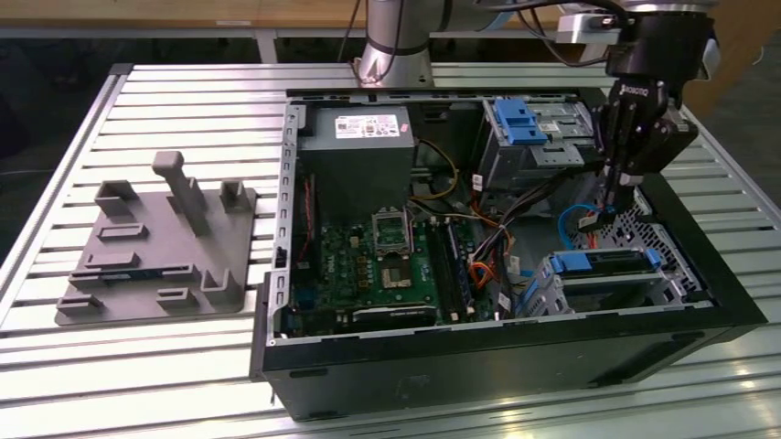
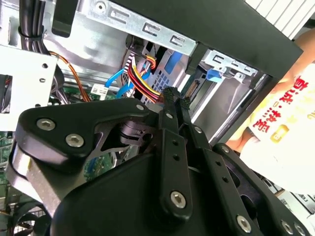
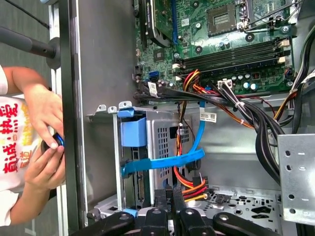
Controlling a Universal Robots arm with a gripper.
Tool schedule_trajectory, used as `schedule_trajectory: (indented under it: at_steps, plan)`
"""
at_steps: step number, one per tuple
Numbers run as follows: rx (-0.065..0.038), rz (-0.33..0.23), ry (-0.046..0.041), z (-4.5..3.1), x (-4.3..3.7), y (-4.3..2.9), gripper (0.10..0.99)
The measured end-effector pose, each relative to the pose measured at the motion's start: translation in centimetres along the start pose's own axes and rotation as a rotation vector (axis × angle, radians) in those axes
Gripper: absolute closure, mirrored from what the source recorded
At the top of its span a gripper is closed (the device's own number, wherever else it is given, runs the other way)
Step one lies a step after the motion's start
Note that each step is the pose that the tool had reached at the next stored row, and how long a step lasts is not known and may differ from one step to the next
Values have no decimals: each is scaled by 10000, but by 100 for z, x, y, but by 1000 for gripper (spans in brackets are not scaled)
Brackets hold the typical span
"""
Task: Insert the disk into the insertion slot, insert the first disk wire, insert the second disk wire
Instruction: 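Insert the first disk wire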
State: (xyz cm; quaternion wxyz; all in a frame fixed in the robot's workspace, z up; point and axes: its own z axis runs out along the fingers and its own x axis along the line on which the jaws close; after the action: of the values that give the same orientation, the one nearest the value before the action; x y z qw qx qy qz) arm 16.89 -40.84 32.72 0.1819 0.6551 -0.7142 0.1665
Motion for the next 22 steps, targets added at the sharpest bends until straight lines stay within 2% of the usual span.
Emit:
schedule_trajectory:
  at_steps: [2,6,9,11,13,14,19,20,22]
  plan:
    - [-56,-32,7,0,0,-12,925]
    - [-71,-39,-27,25,47,-19,925]
    - [-81,-45,-161,38,87,-23,925]
    - [-91,-52,-308,34,111,-24,925]
    - [-111,-63,-573,35,130,-25,925]
    - [-123,-70,-734,37,140,-26,925]
    - [-190,-111,-1639,53,189,-31,925]
    - [-200,-118,-1780,54,201,-32,925]
    - [-214,-127,-1976,46,234,-34,925]
